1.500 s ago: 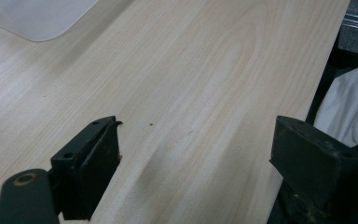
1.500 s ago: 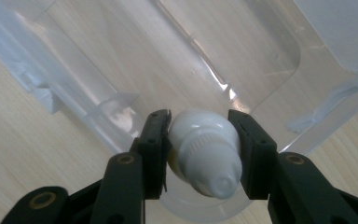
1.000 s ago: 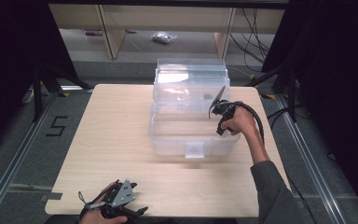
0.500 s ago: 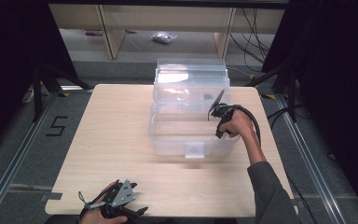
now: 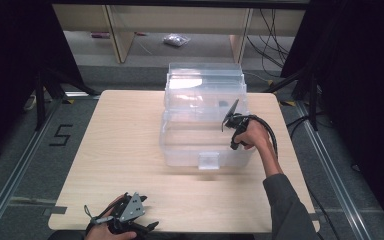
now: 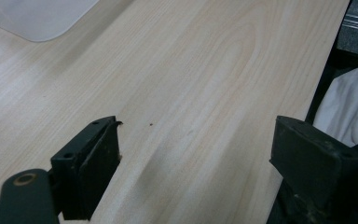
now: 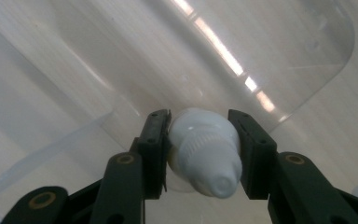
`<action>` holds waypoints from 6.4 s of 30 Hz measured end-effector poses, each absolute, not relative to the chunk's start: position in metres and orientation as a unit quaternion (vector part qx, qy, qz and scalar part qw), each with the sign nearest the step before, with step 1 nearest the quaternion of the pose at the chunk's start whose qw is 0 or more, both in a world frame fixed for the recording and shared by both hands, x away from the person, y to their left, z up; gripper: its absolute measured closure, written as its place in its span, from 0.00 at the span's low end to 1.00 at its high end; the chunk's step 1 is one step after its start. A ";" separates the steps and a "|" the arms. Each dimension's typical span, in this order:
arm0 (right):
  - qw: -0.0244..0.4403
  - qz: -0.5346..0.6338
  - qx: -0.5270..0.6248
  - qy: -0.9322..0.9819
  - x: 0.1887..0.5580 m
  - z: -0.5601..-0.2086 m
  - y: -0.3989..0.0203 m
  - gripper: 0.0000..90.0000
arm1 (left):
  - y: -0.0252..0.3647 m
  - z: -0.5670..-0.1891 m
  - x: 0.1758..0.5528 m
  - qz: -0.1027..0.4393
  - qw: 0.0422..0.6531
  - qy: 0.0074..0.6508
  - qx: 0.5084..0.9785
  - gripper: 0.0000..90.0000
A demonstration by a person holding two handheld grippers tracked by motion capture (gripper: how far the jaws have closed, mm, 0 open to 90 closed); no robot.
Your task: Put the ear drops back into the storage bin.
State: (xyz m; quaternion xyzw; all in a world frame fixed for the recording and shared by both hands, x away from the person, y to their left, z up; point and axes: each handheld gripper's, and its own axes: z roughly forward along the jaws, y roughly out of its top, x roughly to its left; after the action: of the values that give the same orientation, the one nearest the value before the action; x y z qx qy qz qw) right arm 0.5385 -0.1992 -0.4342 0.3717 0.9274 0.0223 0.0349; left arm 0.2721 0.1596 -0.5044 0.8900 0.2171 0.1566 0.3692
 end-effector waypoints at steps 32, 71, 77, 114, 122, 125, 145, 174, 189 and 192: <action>0.083 0.077 0.383 0.917 0.523 -0.403 -0.204 0.38 | 0.159 -0.505 0.272 0.157 0.369 0.216 0.890 0.17; 0.111 0.224 0.366 0.896 0.449 -0.367 -0.198 0.28 | 0.159 -0.505 0.272 0.155 0.369 0.218 0.890 0.17; 0.128 0.264 0.345 0.891 0.441 -0.371 -0.203 0.29 | 0.159 -0.505 0.272 0.158 0.370 0.218 0.889 0.17; 0.120 0.273 0.331 0.895 0.405 -0.377 -0.200 0.24 | 0.160 -0.503 0.271 0.158 0.375 0.218 0.887 0.17; 0.116 0.286 0.319 0.896 0.394 -0.380 -0.197 0.22 | 0.160 -0.503 0.271 0.157 0.373 0.218 0.888 0.17; 0.118 0.284 0.327 0.894 0.391 -0.382 -0.196 0.22 | 0.160 -0.503 0.271 0.158 0.374 0.217 0.888 0.17; 0.112 0.291 0.300 0.902 0.372 -0.407 -0.187 0.21 | 0.160 -0.503 0.271 0.159 0.373 0.217 0.888 0.17; 0.108 0.304 0.287 0.902 0.351 -0.439 -0.195 0.21 | 0.160 -0.504 0.271 0.157 0.372 0.219 0.888 0.17; 0.106 0.315 0.291 0.897 0.338 -0.452 -0.198 0.21 | 0.160 -0.504 0.271 0.158 0.372 0.219 0.888 0.17; 0.099 0.314 0.294 0.897 0.333 -0.456 -0.202 0.21 | 0.160 -0.504 0.271 0.159 0.372 0.219 0.888 0.17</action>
State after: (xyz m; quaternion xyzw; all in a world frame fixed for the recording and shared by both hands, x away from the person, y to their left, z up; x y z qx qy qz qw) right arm 0.3329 -0.2021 -0.4555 0.2942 0.8971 0.3145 0.0987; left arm 0.2709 0.1598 -0.5040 0.8881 0.2189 0.1586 0.3717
